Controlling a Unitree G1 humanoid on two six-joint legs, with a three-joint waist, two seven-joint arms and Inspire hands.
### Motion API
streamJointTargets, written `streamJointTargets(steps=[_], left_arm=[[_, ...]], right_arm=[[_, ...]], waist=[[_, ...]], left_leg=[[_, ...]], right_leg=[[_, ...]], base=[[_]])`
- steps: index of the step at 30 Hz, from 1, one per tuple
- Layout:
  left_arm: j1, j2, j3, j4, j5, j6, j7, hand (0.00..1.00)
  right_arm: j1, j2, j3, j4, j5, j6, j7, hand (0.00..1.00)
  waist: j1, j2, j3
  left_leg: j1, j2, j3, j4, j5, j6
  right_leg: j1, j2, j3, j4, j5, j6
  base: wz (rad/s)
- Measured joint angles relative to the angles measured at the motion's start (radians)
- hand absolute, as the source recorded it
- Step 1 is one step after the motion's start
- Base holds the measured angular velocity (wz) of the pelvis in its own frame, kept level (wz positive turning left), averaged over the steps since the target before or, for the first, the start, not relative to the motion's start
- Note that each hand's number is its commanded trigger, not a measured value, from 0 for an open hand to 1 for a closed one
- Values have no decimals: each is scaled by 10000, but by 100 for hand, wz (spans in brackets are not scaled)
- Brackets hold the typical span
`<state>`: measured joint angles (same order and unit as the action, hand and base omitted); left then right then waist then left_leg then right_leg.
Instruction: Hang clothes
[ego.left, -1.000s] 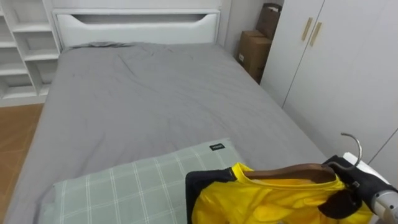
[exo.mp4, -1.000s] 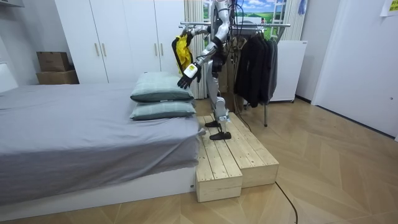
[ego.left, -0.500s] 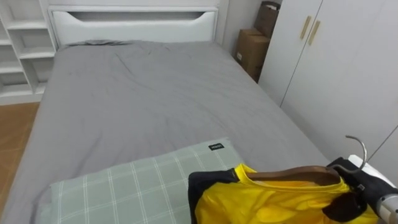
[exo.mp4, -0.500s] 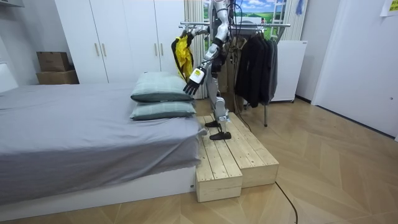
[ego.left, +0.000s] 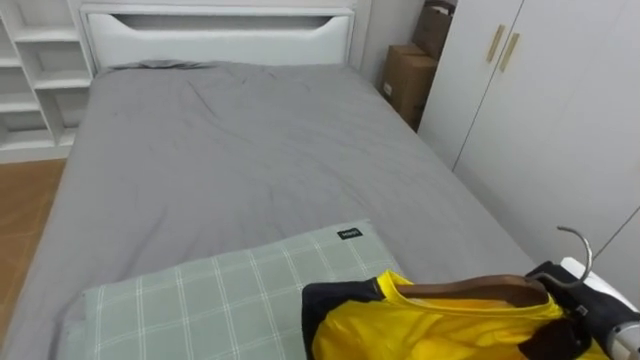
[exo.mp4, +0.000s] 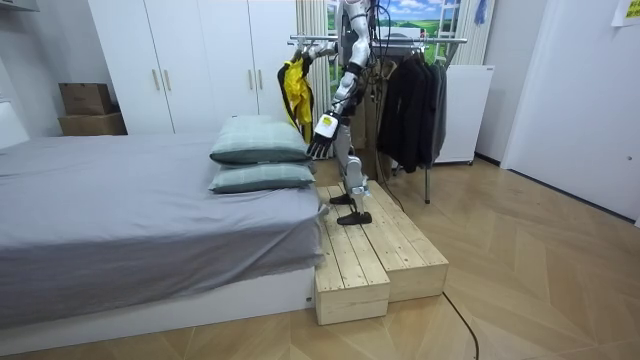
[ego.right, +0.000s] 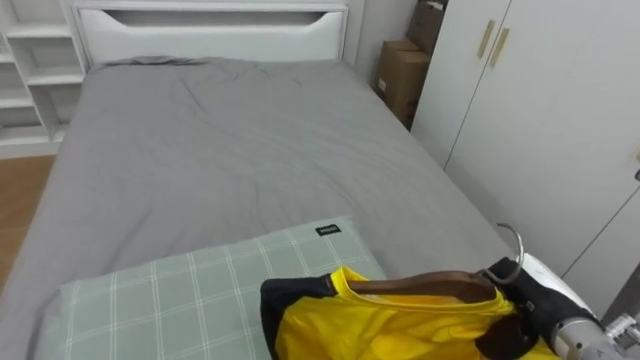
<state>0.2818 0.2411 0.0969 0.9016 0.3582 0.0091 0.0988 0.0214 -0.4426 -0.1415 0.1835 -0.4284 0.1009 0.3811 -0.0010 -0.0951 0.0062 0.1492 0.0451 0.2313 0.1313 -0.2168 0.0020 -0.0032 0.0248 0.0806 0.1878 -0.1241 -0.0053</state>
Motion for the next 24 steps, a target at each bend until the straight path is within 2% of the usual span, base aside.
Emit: streamJointTargets(steps=[1,3,5,6,7,8,9,11,12,13,14,15,16,17,18,19,20,21,23,24], left_arm=[[5,0,-6,0,73,14,0,0],[4,-1,-5,1,61,90,0,0],[105,23,3,11,62,161,0,0],[138,34,3,11,68,185,0,0],[182,36,41,35,61,276,-1,0],[174,32,201,146,58,326,-29,0],[167,34,273,210,55,360,-41,0],[139,47,409,447,23,443,-268,0],[118,38,412,514,-18,506,-355,0],[55,29,455,720,-153,594,-551,0],[48,36,466,838,-142,796,-724,0],[67,41,466,842,-140,910,-784,0],[66,81,459,843,-142,1102,-890,0],[71,154,447,857,-149,1224,-915,0],[77,199,447,870,-149,1293,-914,0],[55,204,452,883,-123,1468,-907,0],[94,146,468,944,-85,1590,-925,0],[100,145,468,989,-38,1669,-952,0],[82,216,432,997,-13,2010,-1112,0],[66,236,424,997,-14,2097,-1112,0]], right_arm=[[177,139,1,-3,1,0,0,100],[466,288,0,-5,3,0,2,100],[586,419,4,-14,2,1,8,100],[589,443,4,-14,2,5,8,100],[596,478,4,-14,0,14,10,100],[515,571,4,-21,-35,9,15,100],[444,623,6,-21,-84,9,15,100],[243,647,19,-16,-102,11,8,100],[240,637,8,-14,-110,23,-15,100],[180,601,8,30,-112,72,-24,100],[154,572,8,236,-63,118,-30,100],[122,564,11,452,-35,126,-50,100],[77,568,72,815,8,250,-112,100],[-24,572,249,1052,13,339,-133,100],[-129,573,375,1132,14,339,-142,100],[-406,587,566,1214,-10,350,-151,100],[-605,587,742,1209,-18,355,-154,100],[-699,587,823,1205,-12,343,-153,100],[-974,590,974,1186,23,306,-158,100],[-1034,590,1015,1181,23,305,-169,100]], waist=[[1,-70,-34],[11,-149,-50],[65,-159,-48],[47,-153,-47],[77,-121,-58],[198,-106,-58],[258,-107,-59],[508,-31,-17],[580,-4,-13],[765,182,97],[816,284,138],[819,364,142],[822,357,35],[861,280,-2],[859,138,-20],[866,113,118],[872,193,123],[870,243,120],[637,403,113],[543,403,114]], left_leg=[[-32,11,57,11,-24,-3],[-40,34,201,31,-71,-4],[-65,143,798,194,-257,-12],[-87,184,941,285,-329,-17],[-87,301,1388,421,-465,-31],[-42,421,1976,461,-541,-67],[-30,520,2331,487,-587,-83],[50,698,3650,778,-822,-126],[108,738,4010,847,-888,-137],[174,909,4660,953,-1088,-155],[350,918,5207,1024,-1178,-193],[451,913,5384,1020,-1234,-235],[573,891,5692,1028,-1292,-309],[649,846,5937,1112,-1335,-388],[698,800,6027,1229,-1353,-428],[710,874,6147,1480,-1396,-503],[669,973,6093,1632,-1357,-571],[636,1019,5967,1717,-1338,-601],[558,1163,5196,1804,-1310,-649],[556,1167,5161,1787,-1269,-718]], right_leg=[[-70,15,30,15,0,0],[-132,55,154,32,11,3],[-359,225,628,183,120,11],[-396,280,772,182,155,22],[-516,409,931,203,265,29],[-714,485,508,203,425,-63],[-807,472,10,161,527,-163],[-1099,359,-2497,-3,911,-621],[-1154,313,-3008,-18,963,-704],[-1213,206,-4064,307,876,-766],[-1422,-305,-4886,1452,283,-510],[-1451,-644,-5117,2000,-8,-452],[-1439,-1321,-5295,2687,-384,-227],[-1361,-1893,-5255,2763,-481,31],[-1359,-2028,-5170,2691,-370,171],[-1427,-1951,-5065,2555,-428,163],[-1494,-1756,-5034,2415,-338,27],[-1472,-1676,-5028,2374,-310,-19],[-1292,-1441,-5061,2098,-223,-155],[-1275,-1433,-5078,2088,-220,-160]], base=[[-14],[-26],[-66],[-86],[-108],[-127],[-159],[-167],[-152],[-133],[-118],[-97],[-82],[-81],[-78],[-76],[-74],[-60],[-23],[6]])
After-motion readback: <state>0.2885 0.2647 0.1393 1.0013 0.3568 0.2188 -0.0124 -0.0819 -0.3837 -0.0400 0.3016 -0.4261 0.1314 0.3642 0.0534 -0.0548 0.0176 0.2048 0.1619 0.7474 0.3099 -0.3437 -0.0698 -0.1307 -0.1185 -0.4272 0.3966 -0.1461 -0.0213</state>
